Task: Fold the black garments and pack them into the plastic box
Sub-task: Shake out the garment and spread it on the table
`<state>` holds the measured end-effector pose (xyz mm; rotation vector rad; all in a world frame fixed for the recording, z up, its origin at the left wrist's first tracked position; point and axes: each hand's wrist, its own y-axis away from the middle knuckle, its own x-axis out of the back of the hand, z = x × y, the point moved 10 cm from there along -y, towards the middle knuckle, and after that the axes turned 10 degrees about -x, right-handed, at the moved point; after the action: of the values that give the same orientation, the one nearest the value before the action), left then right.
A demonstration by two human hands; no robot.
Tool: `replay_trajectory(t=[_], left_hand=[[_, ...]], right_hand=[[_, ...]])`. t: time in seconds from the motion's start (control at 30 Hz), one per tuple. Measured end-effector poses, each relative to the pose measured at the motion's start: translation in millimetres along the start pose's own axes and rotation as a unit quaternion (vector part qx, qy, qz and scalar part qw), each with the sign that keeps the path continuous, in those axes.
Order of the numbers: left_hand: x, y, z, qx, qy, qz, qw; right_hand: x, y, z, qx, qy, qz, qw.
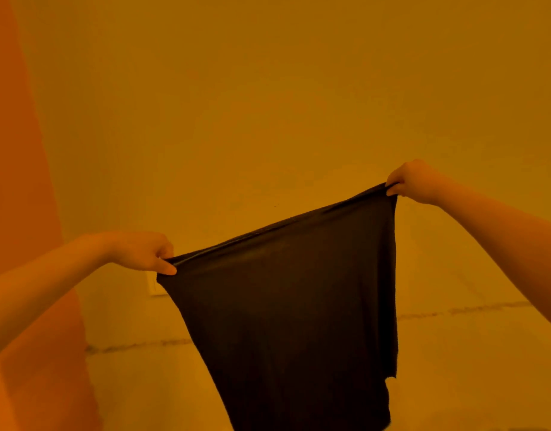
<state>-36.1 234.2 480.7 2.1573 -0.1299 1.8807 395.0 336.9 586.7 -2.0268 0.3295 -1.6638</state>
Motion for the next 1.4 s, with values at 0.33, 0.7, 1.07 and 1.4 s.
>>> replay_trajectory(t=[0.33, 0.7, 1.07, 1.4], left_hand=[[73, 30, -11, -0.011, 0.379, 0.431, 0.819], [91, 27, 38, -0.079, 0.21, 0.324, 0.919], [98, 30, 34, -0.049, 0.142, 0.44, 0.885], [91, 21, 34, -0.062, 0.177, 0.348, 0.919]], right_hand=[[-20, 0, 10, 0.005, 0.093, -0.053, 0.994], [-25, 5, 32, -0.041, 0.07, -0.075, 0.994], [-25, 8, 37, -0.027, 0.033, -0.08, 0.996], [-25, 8, 54, -0.051, 0.033, -0.071, 0.996]])
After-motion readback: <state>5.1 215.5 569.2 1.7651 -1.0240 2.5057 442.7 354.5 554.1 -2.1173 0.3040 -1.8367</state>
